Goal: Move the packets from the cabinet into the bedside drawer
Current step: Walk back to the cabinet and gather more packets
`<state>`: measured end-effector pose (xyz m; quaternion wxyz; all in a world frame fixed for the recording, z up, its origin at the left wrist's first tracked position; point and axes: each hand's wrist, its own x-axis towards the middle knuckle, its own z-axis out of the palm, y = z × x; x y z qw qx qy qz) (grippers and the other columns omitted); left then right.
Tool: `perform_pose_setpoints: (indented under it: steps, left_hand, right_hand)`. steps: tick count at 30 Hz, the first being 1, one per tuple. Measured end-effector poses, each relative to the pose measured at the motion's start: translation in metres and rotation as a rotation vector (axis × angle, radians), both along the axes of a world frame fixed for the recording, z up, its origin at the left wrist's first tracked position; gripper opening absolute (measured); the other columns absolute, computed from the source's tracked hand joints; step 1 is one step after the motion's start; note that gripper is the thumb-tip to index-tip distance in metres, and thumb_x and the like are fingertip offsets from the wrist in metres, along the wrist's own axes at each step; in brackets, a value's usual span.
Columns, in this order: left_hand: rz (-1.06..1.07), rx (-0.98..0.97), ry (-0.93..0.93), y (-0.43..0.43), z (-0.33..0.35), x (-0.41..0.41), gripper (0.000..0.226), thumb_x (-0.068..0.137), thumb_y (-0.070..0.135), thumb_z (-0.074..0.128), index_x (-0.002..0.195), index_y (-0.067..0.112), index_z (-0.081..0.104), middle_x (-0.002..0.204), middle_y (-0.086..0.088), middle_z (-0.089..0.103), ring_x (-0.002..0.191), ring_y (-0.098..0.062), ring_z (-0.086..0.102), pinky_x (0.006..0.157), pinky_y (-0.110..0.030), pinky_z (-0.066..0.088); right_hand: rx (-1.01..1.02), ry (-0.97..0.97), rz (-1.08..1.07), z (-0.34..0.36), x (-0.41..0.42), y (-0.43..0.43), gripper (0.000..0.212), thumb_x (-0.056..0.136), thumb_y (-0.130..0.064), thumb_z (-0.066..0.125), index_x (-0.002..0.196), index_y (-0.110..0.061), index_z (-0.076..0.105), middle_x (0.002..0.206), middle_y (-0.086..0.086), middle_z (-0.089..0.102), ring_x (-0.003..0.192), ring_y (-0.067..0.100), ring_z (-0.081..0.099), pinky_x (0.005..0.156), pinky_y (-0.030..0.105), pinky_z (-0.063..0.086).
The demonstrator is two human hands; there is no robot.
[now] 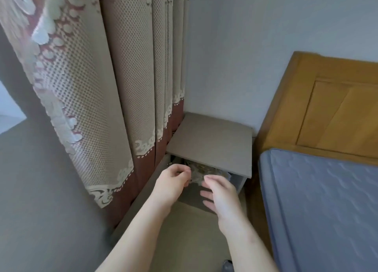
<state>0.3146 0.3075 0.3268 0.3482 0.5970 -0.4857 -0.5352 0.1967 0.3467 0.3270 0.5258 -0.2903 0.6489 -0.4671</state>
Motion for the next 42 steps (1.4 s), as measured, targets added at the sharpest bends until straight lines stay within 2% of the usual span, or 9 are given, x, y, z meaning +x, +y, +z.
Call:
perform_pose_setpoints:
  steps: [4, 9, 13, 17, 23, 26, 34, 39, 42]
  left_hand:
    - [0.064, -0.010, -0.017, -0.070, -0.009, -0.023, 0.011, 0.092, 0.020, 0.052, 0.094, 0.021, 0.063, 0.090, -0.001, 0.067, 0.086, -0.016, 0.062, 0.067, -0.021, 0.043]
    - [0.177, -0.004, -0.002, -0.158, -0.019, -0.071, 0.012, 0.093, 0.021, 0.053, 0.099, 0.022, 0.063, 0.091, -0.004, 0.067, 0.087, -0.017, 0.062, 0.072, -0.023, 0.044]
    - [0.244, 0.019, -0.021, -0.218, -0.026, -0.108, 0.012, 0.092, 0.022, 0.053, 0.091, 0.030, 0.060, 0.097, 0.001, 0.069, 0.097, -0.017, 0.064, 0.084, -0.029, 0.045]
    - [0.322, 0.064, 0.008, -0.256, -0.035, -0.131, 0.011, 0.093, 0.020, 0.052, 0.096, 0.026, 0.062, 0.092, 0.003, 0.067, 0.094, -0.016, 0.063, 0.079, -0.026, 0.045]
    - [0.343, 0.151, -0.082, -0.279, -0.091, -0.129, 0.016, 0.092, 0.019, 0.054, 0.083, 0.031, 0.060, 0.083, 0.004, 0.064, 0.087, -0.020, 0.062, 0.079, -0.028, 0.045]
    - [0.307, 0.182, -0.126, -0.289, -0.131, -0.127, 0.011, 0.091, 0.021, 0.056, 0.089, 0.028, 0.063, 0.085, 0.009, 0.062, 0.082, -0.010, 0.055, 0.075, -0.023, 0.041]
    - [0.372, 0.267, -0.184, -0.323, -0.311, -0.098, 0.020, 0.089, 0.015, 0.055, 0.076, 0.030, 0.059, 0.089, 0.002, 0.065, 0.101, -0.022, 0.064, 0.077, -0.031, 0.045]
    - [0.291, 0.283, -0.203, -0.351, -0.450, -0.100, 0.015, 0.091, 0.012, 0.053, 0.085, 0.024, 0.060, 0.108, -0.013, 0.068, 0.103, -0.029, 0.063, 0.087, -0.032, 0.048]
    - [0.256, 0.272, -0.205, -0.371, -0.520, -0.100, 0.014, 0.091, 0.010, 0.051, 0.089, 0.021, 0.060, 0.110, -0.018, 0.067, 0.104, -0.031, 0.062, 0.077, -0.027, 0.043]
  right_hand:
    - [0.008, -0.027, 0.036, -0.009, -0.026, -0.077, 0.012, 0.095, -0.018, 0.052, 0.089, -0.026, 0.058, 0.097, -0.002, 0.063, 0.089, 0.015, 0.062, 0.075, 0.028, 0.049]
    - [0.016, -0.038, 0.150, -0.018, -0.073, -0.183, 0.010, 0.095, -0.018, 0.051, 0.091, -0.024, 0.058, 0.099, -0.001, 0.064, 0.091, 0.017, 0.063, 0.078, 0.030, 0.050]
    - [0.060, -0.030, 0.227, -0.024, -0.108, -0.249, 0.011, 0.094, -0.017, 0.051, 0.089, -0.022, 0.059, 0.094, -0.002, 0.064, 0.085, 0.017, 0.063, 0.081, 0.032, 0.050]
    - [0.099, -0.016, 0.320, -0.034, -0.134, -0.295, 0.012, 0.094, -0.017, 0.051, 0.087, -0.022, 0.058, 0.093, -0.002, 0.065, 0.082, 0.015, 0.061, 0.078, 0.030, 0.048]
    - [0.238, -0.028, 0.328, -0.091, -0.150, -0.318, 0.012, 0.093, -0.013, 0.052, 0.086, -0.019, 0.059, 0.092, 0.003, 0.062, 0.077, 0.016, 0.059, 0.067, 0.026, 0.045]
    - [0.288, -0.044, 0.312, -0.135, -0.152, -0.330, 0.008, 0.094, -0.014, 0.053, 0.089, -0.017, 0.059, 0.092, 0.004, 0.061, 0.078, 0.019, 0.059, 0.068, 0.028, 0.046]
    - [0.450, -0.013, 0.321, -0.337, -0.125, -0.364, 0.011, 0.095, -0.012, 0.047, 0.087, -0.018, 0.054, 0.101, 0.012, 0.061, 0.074, 0.019, 0.056, 0.058, 0.025, 0.039]
    - [0.412, 0.123, 0.367, -0.472, -0.134, -0.400, 0.022, 0.093, -0.004, 0.045, 0.110, 0.005, 0.057, 0.120, 0.031, 0.057, 0.082, 0.033, 0.060, 0.058, 0.025, 0.035]
    - [0.379, 0.147, 0.377, -0.539, -0.133, -0.425, 0.014, 0.094, -0.006, 0.046, 0.104, -0.008, 0.056, 0.118, 0.023, 0.060, 0.077, 0.025, 0.056, 0.066, 0.030, 0.044]
